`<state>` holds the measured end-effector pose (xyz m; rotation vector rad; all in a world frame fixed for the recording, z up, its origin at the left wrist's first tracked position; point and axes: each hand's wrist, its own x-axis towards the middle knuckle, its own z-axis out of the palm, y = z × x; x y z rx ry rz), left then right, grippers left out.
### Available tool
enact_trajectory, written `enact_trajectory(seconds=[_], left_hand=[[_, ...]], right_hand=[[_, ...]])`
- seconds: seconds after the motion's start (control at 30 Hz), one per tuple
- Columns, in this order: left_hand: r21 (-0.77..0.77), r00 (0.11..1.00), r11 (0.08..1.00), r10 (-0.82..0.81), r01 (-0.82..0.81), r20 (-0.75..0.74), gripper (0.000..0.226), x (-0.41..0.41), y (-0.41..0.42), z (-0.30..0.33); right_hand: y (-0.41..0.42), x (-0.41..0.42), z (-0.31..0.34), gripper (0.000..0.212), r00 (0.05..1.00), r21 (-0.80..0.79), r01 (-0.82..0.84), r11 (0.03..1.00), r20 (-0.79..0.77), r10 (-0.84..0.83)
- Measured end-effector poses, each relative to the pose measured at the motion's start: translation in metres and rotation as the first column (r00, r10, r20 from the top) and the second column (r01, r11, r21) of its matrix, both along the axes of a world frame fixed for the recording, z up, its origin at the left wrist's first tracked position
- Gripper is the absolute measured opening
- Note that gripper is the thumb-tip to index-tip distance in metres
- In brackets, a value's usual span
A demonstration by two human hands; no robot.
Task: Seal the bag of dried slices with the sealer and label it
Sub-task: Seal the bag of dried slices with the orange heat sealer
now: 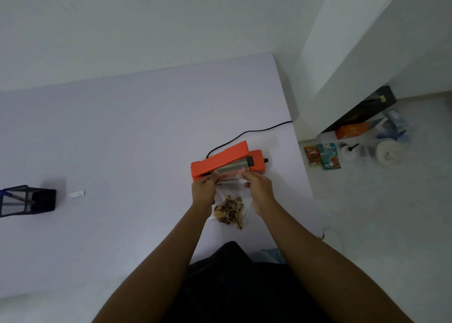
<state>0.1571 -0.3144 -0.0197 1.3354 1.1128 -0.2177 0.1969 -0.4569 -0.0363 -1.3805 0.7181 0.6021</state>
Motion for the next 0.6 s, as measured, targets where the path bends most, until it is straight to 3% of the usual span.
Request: enact_trajectory(seconds=[0.33,0.6], left_hand=[[0.114,0.999,0.993,0.014,-0.011,-0.030,0.021,0.001,-0.001,-0.007],[0.177,0.998,0.984,0.038,-0.029,-0.044,0.027,0.001,-0.002,-0.010]], right_hand=[[-0.003,0.000,-0.004,0.013,0.995,-0.085,-0.078,0.993,0.051,0.083],[0.004,0.000,-0.009,0.015,0.997,-0.118,-0.034,0.992,0.059,0.041]])
